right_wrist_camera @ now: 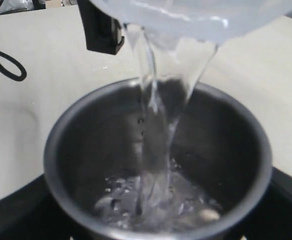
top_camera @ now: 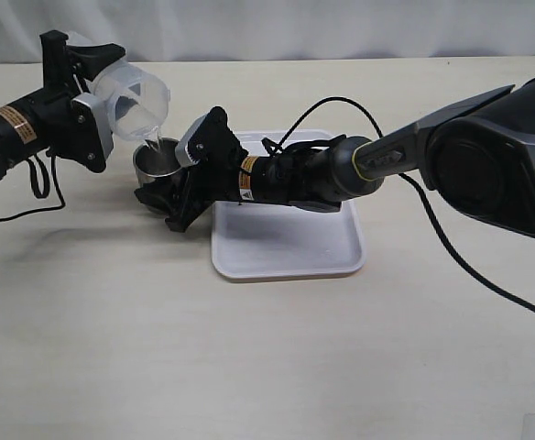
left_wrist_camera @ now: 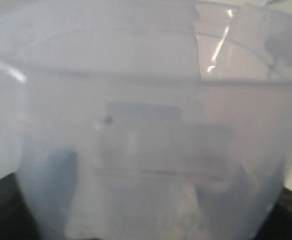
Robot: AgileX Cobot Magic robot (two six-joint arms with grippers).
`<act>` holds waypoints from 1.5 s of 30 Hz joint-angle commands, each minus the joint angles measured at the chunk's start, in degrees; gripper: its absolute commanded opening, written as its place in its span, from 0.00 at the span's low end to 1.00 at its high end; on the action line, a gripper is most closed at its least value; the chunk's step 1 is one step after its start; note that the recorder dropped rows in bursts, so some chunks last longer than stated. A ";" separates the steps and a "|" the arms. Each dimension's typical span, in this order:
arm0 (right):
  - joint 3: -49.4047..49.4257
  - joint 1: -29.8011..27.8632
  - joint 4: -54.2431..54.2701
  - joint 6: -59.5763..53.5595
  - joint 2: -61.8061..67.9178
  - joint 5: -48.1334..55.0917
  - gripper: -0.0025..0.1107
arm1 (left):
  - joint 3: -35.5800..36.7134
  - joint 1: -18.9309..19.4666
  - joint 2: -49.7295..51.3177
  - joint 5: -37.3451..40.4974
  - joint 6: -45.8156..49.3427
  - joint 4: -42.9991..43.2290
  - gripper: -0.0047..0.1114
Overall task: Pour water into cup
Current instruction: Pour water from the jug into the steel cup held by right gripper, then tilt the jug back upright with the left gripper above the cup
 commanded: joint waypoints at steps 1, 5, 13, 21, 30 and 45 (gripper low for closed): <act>0.24 -0.34 -0.79 0.09 0.22 2.84 0.06 | -0.62 -0.14 -0.37 -2.85 0.29 -0.93 0.04; 0.24 -0.34 -0.79 0.09 0.22 2.84 0.06 | -0.62 -0.14 -0.37 -3.39 1.67 -1.07 0.04; 0.24 -0.34 -0.79 0.09 0.22 2.84 0.06 | -0.62 -0.14 -0.37 -5.33 1.76 -2.14 0.04; 0.24 -0.34 -0.79 0.09 0.22 2.84 0.06 | -0.62 -0.14 -0.37 -6.03 3.60 -2.14 0.04; 0.24 -0.34 -0.79 0.09 0.22 2.84 0.06 | -0.62 -0.14 -0.37 -6.95 3.60 -1.91 0.04; 0.24 -0.34 -0.79 0.09 0.22 2.84 0.06 | -0.62 -0.14 -0.37 -7.28 3.60 -1.91 0.04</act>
